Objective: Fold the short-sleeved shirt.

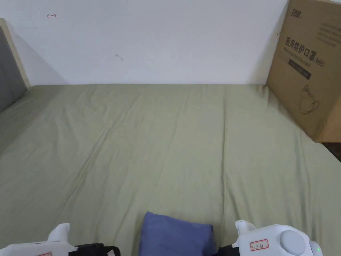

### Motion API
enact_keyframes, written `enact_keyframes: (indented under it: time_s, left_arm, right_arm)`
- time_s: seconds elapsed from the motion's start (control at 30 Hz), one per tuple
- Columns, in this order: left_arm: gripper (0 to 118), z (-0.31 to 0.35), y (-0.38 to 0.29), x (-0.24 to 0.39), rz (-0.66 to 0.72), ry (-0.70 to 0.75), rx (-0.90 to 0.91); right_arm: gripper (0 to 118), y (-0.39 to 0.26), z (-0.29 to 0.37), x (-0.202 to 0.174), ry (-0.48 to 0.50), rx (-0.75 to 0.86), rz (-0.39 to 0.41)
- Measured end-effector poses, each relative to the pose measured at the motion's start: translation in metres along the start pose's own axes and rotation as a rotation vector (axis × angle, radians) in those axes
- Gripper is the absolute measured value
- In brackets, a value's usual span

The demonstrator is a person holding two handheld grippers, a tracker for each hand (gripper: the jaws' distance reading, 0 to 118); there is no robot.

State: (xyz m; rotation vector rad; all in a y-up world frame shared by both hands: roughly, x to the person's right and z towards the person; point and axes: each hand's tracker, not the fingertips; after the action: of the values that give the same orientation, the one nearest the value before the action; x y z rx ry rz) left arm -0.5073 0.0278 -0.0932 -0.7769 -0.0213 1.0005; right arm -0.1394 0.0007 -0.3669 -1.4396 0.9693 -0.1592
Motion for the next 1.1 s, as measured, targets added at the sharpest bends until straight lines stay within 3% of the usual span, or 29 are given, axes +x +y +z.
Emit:
enact_keyframes:
  time_s: [0.03,0.07,0.33,0.53,0.57,0.63,0.73,0.8,0.87,1.0,1.1]
  left_arm:
    - [118,-0.01,0.001,0.0,0.004,-0.017,-0.028]
    - [114,-0.02,0.002,0.0,0.004,-0.041,-0.063]
    - [118,-0.093,0.009,0.005,-0.012,-0.261,-0.187]
    - [116,-0.128,0.002,0.019,-0.082,-0.202,-0.232]
    - [103,-0.128,0.001,0.019,-0.073,-0.218,-0.199]
    - [35,-0.127,0.0,0.014,-0.042,-0.248,-0.179]
    - [35,-0.12,0.0,0.004,-0.069,-0.054,-0.156]
    - [34,-0.114,0.001,-0.003,0.045,-0.166,-0.153]
    - [34,-0.107,-0.003,0.014,-0.075,-0.09,-0.146]
    - [34,-0.079,0.004,0.036,-0.174,-0.051,-0.104]
    - [33,-0.039,0.027,0.043,-0.327,0.118,-0.066]
  right_arm:
    - [0,-0.002,0.001,0.003,-0.003,0.0,0.004]
    - [0,-0.003,0.001,0.005,-0.001,0.0,0.002]
    - [0,-0.002,0.0,0.008,0.024,-0.005,-0.022]
    - [0,-0.002,-0.001,0.009,0.033,-0.011,-0.032]
    - [0,-0.002,-0.001,0.009,0.033,-0.012,-0.032]
    - [0,-0.003,-0.001,0.013,0.043,-0.011,-0.04]
    - [0,-0.005,-0.001,0.018,0.068,-0.004,-0.08]
    - [0,-0.007,0.002,0.017,0.09,0.005,-0.107]
    - [0,-0.01,0.01,0.011,0.088,0.024,-0.097]
    - [0,-0.017,0.031,-0.01,0.019,0.056,0.014]
    - [0,-0.029,0.055,-0.033,-0.06,0.149,0.118]
